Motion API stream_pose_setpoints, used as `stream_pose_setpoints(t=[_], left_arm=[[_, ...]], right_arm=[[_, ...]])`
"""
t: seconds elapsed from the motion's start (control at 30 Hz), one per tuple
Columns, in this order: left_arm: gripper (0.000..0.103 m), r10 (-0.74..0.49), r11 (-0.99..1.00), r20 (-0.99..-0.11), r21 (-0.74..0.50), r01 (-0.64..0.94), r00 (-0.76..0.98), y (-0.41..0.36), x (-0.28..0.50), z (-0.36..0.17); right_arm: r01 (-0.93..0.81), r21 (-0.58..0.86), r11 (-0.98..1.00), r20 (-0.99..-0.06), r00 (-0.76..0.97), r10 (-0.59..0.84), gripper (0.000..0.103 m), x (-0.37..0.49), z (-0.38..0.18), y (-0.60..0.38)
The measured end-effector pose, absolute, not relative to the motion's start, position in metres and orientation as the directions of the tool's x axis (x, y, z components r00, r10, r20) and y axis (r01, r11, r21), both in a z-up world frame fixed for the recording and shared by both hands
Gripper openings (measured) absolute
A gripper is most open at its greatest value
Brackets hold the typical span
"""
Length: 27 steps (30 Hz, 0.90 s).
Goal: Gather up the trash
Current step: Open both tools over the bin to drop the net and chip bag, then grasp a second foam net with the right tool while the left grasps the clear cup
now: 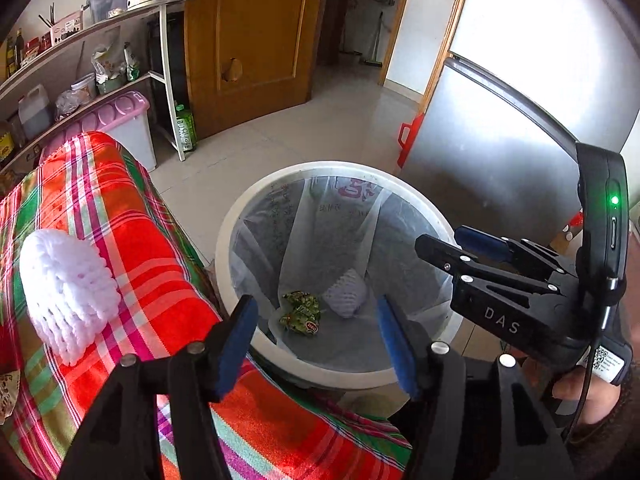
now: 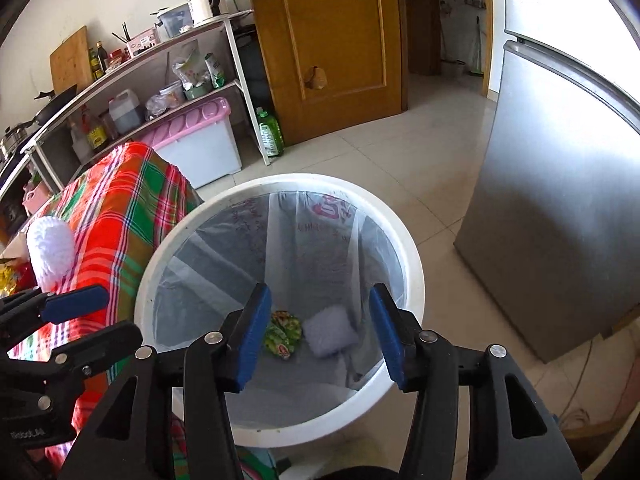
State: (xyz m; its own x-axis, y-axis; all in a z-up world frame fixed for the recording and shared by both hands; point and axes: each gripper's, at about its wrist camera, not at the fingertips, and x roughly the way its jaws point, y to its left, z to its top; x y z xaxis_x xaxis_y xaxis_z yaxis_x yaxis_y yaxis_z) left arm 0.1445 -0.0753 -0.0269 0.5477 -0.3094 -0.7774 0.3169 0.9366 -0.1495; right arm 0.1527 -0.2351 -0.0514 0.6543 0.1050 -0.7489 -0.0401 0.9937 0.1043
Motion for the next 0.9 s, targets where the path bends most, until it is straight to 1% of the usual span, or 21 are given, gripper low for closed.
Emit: stream_pose_setpoints(t=[0.17, 0.4, 0.47, 0.77, 0.9], left_arm=[[0.067, -0.306, 0.944, -0.750, -0.161, 0.286, 0.587, -0.057, 0.134, -0.012], [0.070, -0.270, 0.962, -0.709, -0.162, 0.222, 0.651, -0.016, 0.110, 0.008], [0.073, -0.243, 0.970, -0.697, -0.154, 0.189, 0.674, -0.002, 0.101, 0.013], [0.076, -0.145, 0.986, -0.668, -0.155, 0.055, 0.730, 0.067, 0.067, 0.024], [0.078, -0.065, 0.990, -0.654, -0.137, -0.034, 0.754, 0.099, 0.051, 0.025]], right_arm=[[-0.046, 0.118, 0.992, -0.725, 0.679, 0.118, 0.052, 0.145, -0.038, -0.230], [-0.113, 0.138, 0.984, -0.680, 0.712, 0.177, 0.052, 0.130, -0.016, -0.202], [-0.152, 0.139, 0.979, -0.668, 0.715, 0.206, 0.052, 0.125, -0.010, -0.189], [-0.286, 0.151, 0.946, -0.638, 0.703, 0.314, 0.052, 0.114, 0.005, -0.130], [-0.351, 0.146, 0.925, -0.631, 0.687, 0.360, 0.052, 0.111, 0.007, -0.098]])
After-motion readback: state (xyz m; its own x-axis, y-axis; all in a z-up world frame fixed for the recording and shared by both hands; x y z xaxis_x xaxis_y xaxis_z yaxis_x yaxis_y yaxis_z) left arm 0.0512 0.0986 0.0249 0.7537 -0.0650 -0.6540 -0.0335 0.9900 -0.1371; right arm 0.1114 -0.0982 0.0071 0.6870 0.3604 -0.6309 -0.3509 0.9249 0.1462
